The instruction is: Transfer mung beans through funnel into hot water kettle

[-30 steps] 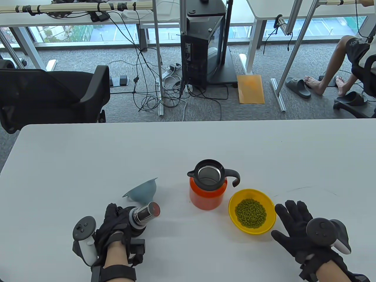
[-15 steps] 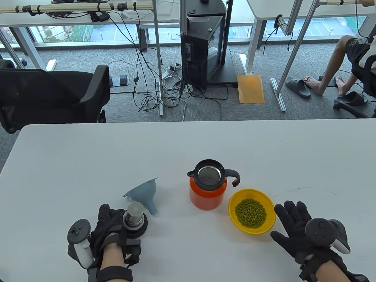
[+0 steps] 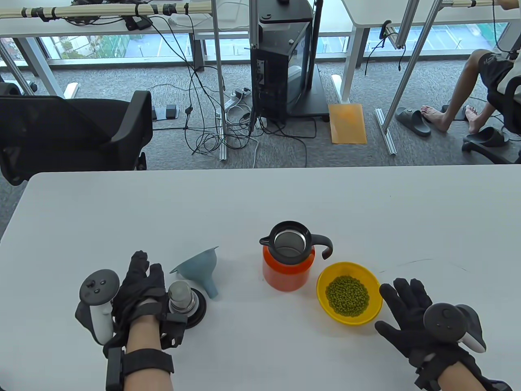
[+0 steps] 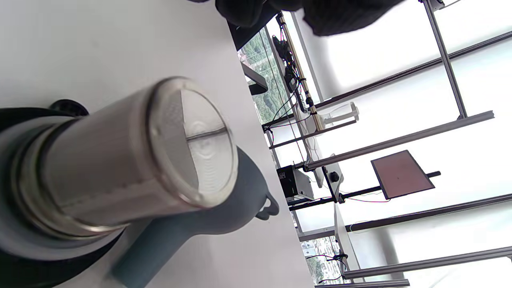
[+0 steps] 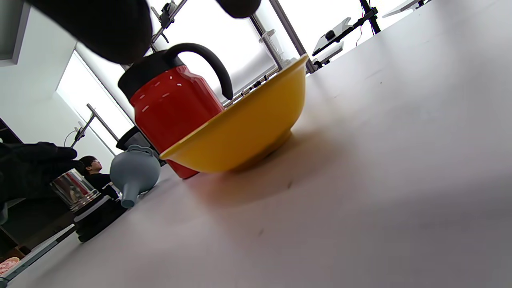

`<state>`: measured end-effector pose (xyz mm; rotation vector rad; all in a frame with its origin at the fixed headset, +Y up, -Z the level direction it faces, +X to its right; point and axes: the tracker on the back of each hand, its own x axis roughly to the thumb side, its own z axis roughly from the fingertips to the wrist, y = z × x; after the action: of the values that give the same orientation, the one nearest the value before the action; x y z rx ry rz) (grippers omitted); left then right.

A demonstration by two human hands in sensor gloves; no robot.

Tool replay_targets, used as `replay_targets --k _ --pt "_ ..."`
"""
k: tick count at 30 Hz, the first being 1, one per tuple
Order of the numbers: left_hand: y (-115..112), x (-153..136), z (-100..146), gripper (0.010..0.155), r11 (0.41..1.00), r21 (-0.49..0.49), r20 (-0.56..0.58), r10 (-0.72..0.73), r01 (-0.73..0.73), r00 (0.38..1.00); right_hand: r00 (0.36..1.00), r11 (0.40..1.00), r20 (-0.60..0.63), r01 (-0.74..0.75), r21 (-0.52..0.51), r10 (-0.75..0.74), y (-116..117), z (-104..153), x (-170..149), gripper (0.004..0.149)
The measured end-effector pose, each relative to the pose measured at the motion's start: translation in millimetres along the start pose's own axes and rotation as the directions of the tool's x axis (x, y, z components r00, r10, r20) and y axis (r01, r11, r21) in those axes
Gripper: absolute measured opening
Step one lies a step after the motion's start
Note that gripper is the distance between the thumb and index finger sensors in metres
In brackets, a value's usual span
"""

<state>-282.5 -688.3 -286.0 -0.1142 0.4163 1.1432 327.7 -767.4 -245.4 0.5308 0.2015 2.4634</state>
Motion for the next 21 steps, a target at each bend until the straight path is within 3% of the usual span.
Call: replay_targets --k 4,8,10,17,21 --pt "-11.1 37.6 -6.4 0.066 0.977 -0.035 0.022 -0.209 0.209 0.978 1.000 1.000 0.001 -0.001 0.005 0.001 0.4 0.0 0.7 0.090" --pt "-33.5 69.9 -13.0 0.065 0.907 -0.069 0.034 -0.414 0.416 0.910 1.000 1.000 0.004 0.000 0.004 0.000 0.6 0.0 0.8 0.090" --pt "-48.5 82.2 -18.1 0.065 0.843 -0.082 0.026 -0.531 0.532 0.847 1.000 1.000 0.003 0.001 0.004 -0.001 0.5 0.1 0.9 0.090" --pt "-91.8 91.6 -39.6 0.064 0.649 -0.133 -0.053 -0.760 0.749 0.648 1.000 1.000 0.005 0.004 -0.004 -0.004 -0.8 0.2 0.7 0.090" --pt "-110.4 83.6 -53.0 0.076 0.547 -0.236 -0.138 -0.837 0.803 0.530 1.000 1.000 0.002 0.004 0.004 -0.004 -0.5 0.2 0.6 0.090"
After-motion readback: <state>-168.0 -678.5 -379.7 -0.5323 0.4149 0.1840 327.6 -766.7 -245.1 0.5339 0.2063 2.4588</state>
